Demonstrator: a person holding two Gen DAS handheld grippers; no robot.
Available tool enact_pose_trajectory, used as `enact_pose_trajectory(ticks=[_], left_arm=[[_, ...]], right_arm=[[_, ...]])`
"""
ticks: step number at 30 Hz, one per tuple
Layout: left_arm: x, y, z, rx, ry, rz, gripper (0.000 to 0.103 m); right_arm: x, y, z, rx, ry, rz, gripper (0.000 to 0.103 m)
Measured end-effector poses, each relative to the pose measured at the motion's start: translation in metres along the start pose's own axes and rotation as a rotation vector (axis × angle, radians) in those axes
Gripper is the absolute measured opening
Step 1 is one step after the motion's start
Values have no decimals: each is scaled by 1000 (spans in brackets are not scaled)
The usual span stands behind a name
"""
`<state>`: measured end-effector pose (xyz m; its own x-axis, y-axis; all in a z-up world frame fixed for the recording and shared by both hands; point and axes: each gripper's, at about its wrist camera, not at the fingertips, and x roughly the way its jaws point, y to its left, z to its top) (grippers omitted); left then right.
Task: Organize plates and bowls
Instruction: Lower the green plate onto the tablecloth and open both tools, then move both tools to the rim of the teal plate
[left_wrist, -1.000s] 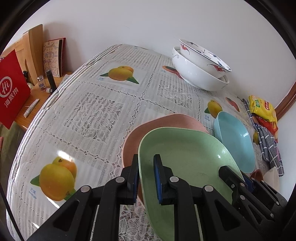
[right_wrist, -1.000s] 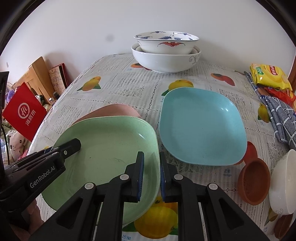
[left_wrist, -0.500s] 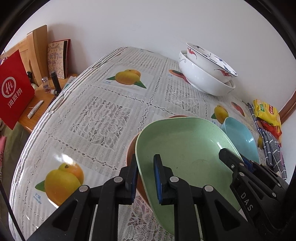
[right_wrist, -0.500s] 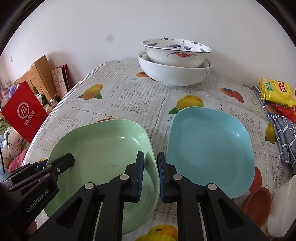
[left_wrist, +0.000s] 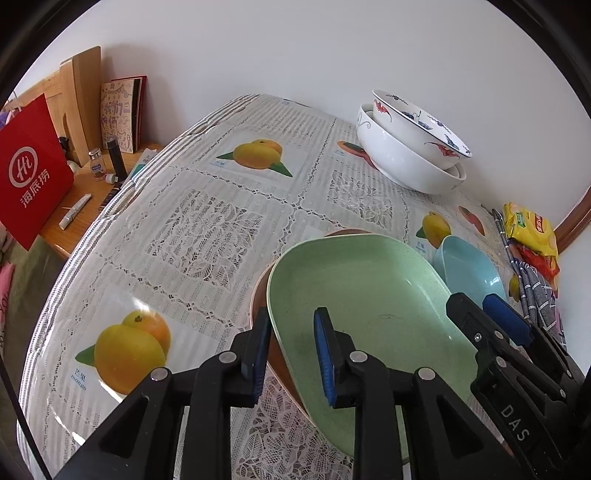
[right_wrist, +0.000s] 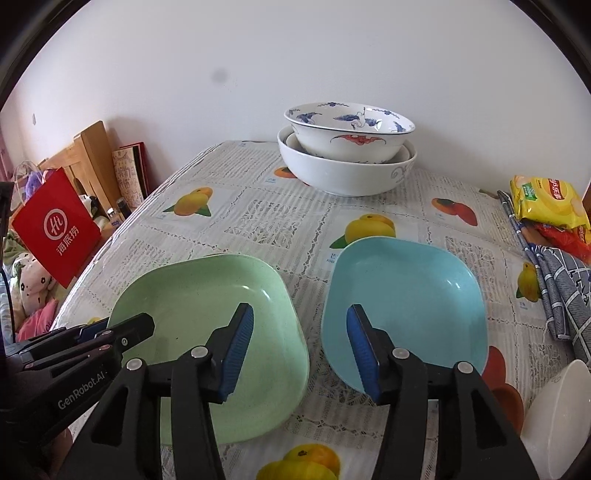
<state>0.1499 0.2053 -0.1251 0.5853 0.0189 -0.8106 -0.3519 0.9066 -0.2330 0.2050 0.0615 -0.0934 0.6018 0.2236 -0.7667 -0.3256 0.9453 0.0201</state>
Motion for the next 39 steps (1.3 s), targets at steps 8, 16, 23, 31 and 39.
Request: enact_pose_trajectory(ticks=[8, 16, 23, 31, 39], left_arm=[[-15, -5, -4, 5, -23, 17, 25], [-34, -7, -12, 13, -50, 36, 50], [-50, -18, -15, 41, -92, 34, 56], [-56, -49, -16, 80, -98, -4, 56], [-60, -102, -9, 189, -127, -34, 56]], right_arm=[[-25, -15, -20, 45, 15, 17, 51], [-32, -16, -31, 50, 26, 29, 41], [-47, -16, -36, 34, 14, 30, 41], [-71, -51, -42, 80, -16, -26, 41], [-102, -109, -39, 173, -73, -116, 52]])
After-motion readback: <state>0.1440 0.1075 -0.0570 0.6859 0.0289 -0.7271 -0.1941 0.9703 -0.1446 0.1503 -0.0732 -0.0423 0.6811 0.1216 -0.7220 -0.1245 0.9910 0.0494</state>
